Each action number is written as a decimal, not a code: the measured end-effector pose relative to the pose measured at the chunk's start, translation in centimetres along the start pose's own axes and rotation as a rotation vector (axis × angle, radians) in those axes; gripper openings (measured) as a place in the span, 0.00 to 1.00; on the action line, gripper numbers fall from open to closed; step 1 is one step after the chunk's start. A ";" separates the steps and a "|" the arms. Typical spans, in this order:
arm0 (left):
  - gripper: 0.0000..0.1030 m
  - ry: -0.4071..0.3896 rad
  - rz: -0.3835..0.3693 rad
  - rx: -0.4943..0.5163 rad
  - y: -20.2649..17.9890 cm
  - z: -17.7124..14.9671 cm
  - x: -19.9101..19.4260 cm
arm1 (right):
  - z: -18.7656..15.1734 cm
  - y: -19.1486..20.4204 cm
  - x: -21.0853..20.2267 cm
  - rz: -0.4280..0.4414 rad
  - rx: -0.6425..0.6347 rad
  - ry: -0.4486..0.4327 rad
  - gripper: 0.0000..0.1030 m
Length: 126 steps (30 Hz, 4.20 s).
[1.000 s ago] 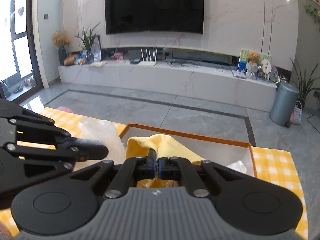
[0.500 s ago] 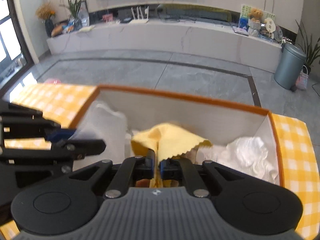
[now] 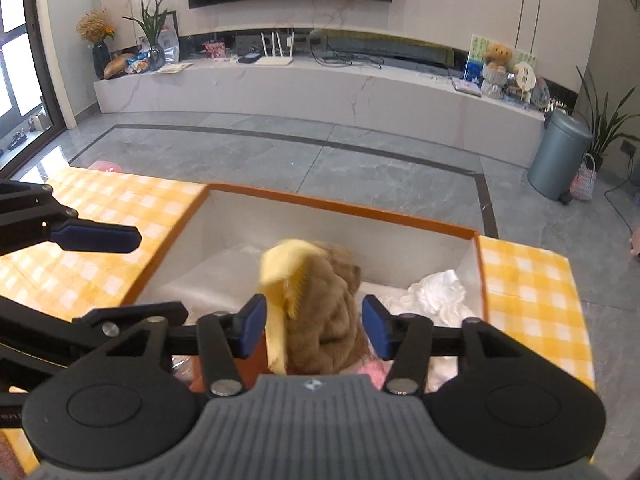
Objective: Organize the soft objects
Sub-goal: 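Open both grippers over the orange box to drop the bag and cloth, then withdraw both open grippers up from the orange box toward the table, then move the right gripper to the silver snack packet and grasp it, then grasp the crocheted orange fruit with the left gripper while the right gripper holds the snack packet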
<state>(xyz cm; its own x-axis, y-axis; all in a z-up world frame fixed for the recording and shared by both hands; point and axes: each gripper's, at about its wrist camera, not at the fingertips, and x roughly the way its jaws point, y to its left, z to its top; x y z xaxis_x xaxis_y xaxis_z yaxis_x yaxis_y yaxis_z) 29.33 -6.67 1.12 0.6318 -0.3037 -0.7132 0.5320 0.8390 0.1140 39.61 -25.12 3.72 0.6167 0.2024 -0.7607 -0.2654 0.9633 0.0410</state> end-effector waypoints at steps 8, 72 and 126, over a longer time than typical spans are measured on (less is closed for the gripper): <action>0.68 -0.049 -0.028 -0.071 -0.4 -1.3 -5.3 | -1.8 0.6 -6.4 -0.002 0.006 -0.035 0.72; 0.65 0.120 0.029 -0.308 2.9 -19.3 -7.6 | -19.1 15.1 -2.0 -0.153 0.027 -0.041 0.60; 0.63 0.146 0.014 -0.355 5.6 -14.8 6.7 | -16.0 12.1 5.3 0.013 0.120 0.007 0.29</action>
<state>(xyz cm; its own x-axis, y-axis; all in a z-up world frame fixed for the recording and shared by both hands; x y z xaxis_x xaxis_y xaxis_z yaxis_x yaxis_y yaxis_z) 28.17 2.71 -13.27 0.5373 -0.2449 -0.8071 0.2795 0.9545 -0.1036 27.80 -15.26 -10.21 0.6082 0.2140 -0.7644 -0.1823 0.9749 0.1279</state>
